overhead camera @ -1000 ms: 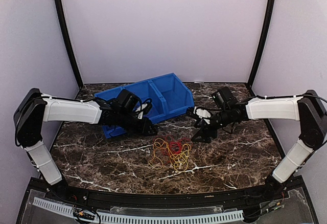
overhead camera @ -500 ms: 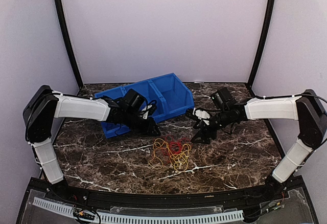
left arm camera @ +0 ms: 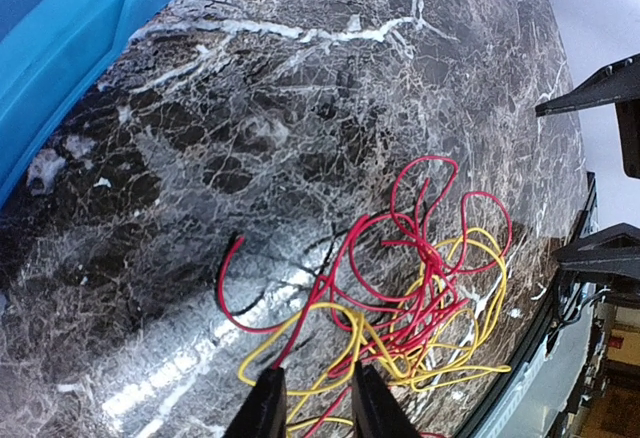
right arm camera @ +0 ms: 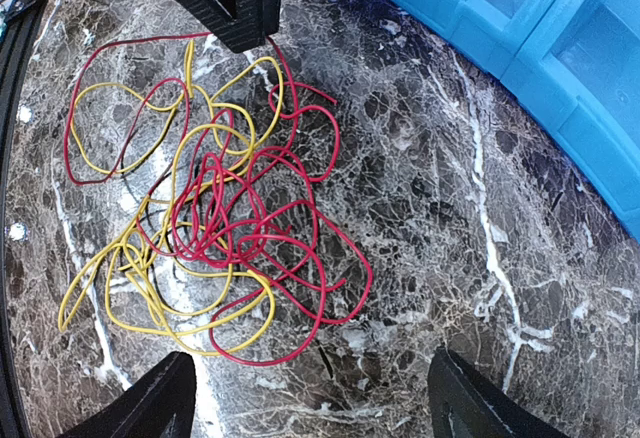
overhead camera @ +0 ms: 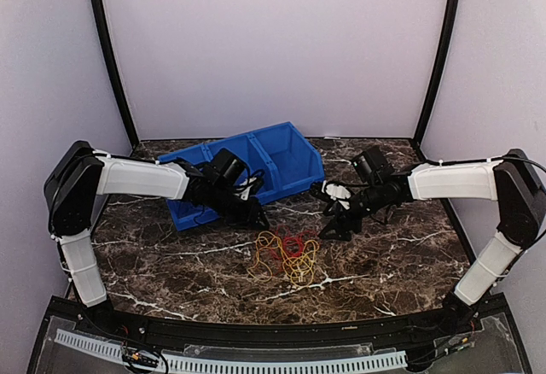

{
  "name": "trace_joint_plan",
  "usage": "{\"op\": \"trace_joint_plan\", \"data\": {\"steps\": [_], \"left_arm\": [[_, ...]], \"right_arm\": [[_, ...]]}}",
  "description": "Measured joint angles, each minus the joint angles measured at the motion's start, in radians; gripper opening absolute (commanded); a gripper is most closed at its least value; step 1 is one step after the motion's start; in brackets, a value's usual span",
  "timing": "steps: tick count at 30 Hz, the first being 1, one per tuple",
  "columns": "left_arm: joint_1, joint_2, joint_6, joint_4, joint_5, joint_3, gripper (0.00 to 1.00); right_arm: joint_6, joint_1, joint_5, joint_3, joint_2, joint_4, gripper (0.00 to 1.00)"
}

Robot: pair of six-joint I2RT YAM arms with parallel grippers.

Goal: Untangle the cables

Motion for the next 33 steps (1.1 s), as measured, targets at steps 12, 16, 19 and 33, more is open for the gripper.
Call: {"op": "trace_joint_plan", "data": {"steps": [12,16,19,33], "left_arm": [[0.000,0.000,0.013,-0.030,-0.045,0.013,0.29],[0.000,0.000,0.014,-0.031,-0.075,0.013,0.30],[0.000,0.000,0.014,-0.030,-0.085,0.013,0.30],[0.000,0.000,0.008,-0.020,-0.023,0.011,0.11]], "right_arm": [[-0.005,0.000,0.000,0.002,0.000,-0.002,0.82],[-0.008,0.002,0.000,0.002,0.000,-0.002,0.82],[-0.009,0.005,0.000,0.002,0.002,-0.002,0.82],[-0.011,0.006,0.011,0.002,0.006,-0.002,0.82]]}}
